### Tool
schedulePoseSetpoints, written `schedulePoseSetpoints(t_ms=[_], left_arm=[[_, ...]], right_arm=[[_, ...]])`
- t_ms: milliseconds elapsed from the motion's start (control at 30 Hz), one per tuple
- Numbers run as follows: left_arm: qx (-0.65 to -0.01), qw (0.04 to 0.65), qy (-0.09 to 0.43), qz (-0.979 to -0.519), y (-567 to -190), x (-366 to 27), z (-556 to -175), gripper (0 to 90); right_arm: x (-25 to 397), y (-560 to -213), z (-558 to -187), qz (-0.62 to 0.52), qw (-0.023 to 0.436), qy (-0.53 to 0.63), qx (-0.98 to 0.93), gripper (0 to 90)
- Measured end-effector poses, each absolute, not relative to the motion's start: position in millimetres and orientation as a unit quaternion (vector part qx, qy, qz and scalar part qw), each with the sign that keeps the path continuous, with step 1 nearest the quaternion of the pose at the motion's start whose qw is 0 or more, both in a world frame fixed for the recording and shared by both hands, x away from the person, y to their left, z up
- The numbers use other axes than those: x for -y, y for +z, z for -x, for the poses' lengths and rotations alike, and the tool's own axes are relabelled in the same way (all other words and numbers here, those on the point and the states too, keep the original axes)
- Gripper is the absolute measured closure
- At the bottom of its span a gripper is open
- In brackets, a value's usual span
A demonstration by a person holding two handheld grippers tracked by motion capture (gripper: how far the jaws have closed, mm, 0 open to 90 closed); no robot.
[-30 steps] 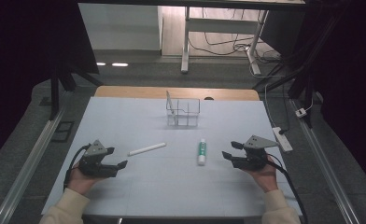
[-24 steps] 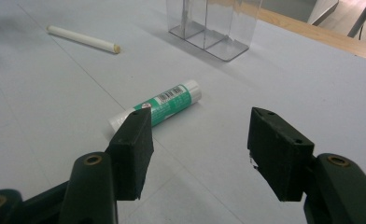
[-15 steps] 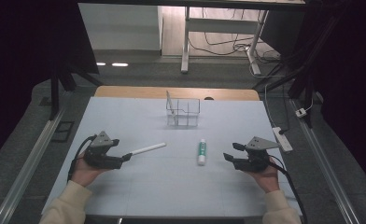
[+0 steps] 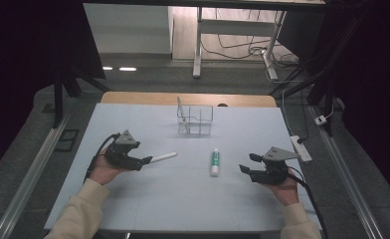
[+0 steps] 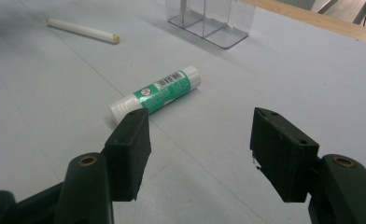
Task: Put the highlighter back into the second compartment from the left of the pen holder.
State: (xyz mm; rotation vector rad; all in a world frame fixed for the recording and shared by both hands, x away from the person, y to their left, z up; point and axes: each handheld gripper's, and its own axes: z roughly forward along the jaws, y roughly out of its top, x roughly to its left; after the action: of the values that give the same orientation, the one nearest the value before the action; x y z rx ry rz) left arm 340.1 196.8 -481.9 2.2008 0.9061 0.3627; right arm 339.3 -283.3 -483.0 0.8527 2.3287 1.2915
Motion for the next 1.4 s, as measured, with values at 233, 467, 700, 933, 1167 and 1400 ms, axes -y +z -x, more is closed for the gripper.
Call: schedulePoseSetpoints(t_ms=[233, 467, 700, 933, 1167, 1400], left_arm=[[-0.335, 0.343, 0.134, -0.868, -481.7, -183.4, -352.7, 24.5], [-0.326, 0.335, 0.125, -0.875, -481.2, -170.2, -362.9, 25.4], [-0.314, 0.33, 0.117, -0.883, -481.4, -158.4, -373.2, 26.9], [-0.308, 0.316, 0.112, -0.89, -486.0, -150.8, -382.1, 27.8], [-0.301, 0.309, 0.102, -0.896, -492.4, -144.8, -387.9, 28.0], [-0.3, 0.3, 0.096, -0.9, -499.2, -137.9, -395.1, 29.3]], right_arm=[[284.9, -484.1, -340.1, -0.301, 0.17, 0.452, -0.822, 37.9], [286.9, -483.4, -340.8, -0.299, 0.167, 0.454, -0.823, 37.5], [287.8, -484.0, -341.4, -0.301, 0.165, 0.453, -0.823, 37.4], [289.5, -484.5, -342.1, -0.304, 0.165, 0.452, -0.822, 37.4], [289.2, -485.6, -342.5, -0.305, 0.163, 0.449, -0.824, 37.4], [289.0, -486.8, -342.9, -0.306, 0.161, 0.449, -0.824, 37.4]])
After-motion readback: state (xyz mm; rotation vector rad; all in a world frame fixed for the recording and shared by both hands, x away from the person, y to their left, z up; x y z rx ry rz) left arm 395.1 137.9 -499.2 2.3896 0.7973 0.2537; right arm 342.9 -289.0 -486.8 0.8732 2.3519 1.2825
